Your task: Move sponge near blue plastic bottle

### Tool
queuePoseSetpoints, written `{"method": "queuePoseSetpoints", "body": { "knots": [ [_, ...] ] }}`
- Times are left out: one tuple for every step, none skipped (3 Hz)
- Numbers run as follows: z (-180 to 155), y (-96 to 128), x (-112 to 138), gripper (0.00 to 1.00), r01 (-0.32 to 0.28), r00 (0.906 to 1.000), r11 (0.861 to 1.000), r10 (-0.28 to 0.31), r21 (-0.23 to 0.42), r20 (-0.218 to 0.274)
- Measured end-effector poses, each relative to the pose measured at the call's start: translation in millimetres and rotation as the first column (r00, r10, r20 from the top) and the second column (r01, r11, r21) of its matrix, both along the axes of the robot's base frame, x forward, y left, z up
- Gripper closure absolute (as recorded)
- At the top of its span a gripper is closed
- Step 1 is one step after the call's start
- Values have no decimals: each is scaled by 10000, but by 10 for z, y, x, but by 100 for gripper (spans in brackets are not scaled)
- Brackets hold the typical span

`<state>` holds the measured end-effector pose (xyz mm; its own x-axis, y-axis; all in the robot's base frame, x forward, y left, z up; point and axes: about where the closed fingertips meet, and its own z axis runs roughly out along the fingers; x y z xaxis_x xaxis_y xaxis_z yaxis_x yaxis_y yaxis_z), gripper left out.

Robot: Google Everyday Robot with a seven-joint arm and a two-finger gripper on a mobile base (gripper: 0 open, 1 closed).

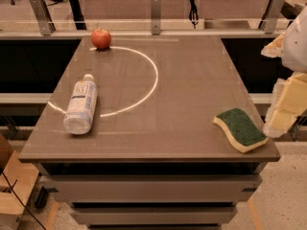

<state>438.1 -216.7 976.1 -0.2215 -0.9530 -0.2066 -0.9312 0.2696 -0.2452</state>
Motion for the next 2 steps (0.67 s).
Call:
{"method": "queuePoseSetpoints", "body": {
  "knots": [
    [0, 0, 0, 0, 0, 10000, 10000, 0, 0, 2],
    [27, -17, 20, 0, -196, 9994, 9988, 182, 459, 294]
  ]
}}
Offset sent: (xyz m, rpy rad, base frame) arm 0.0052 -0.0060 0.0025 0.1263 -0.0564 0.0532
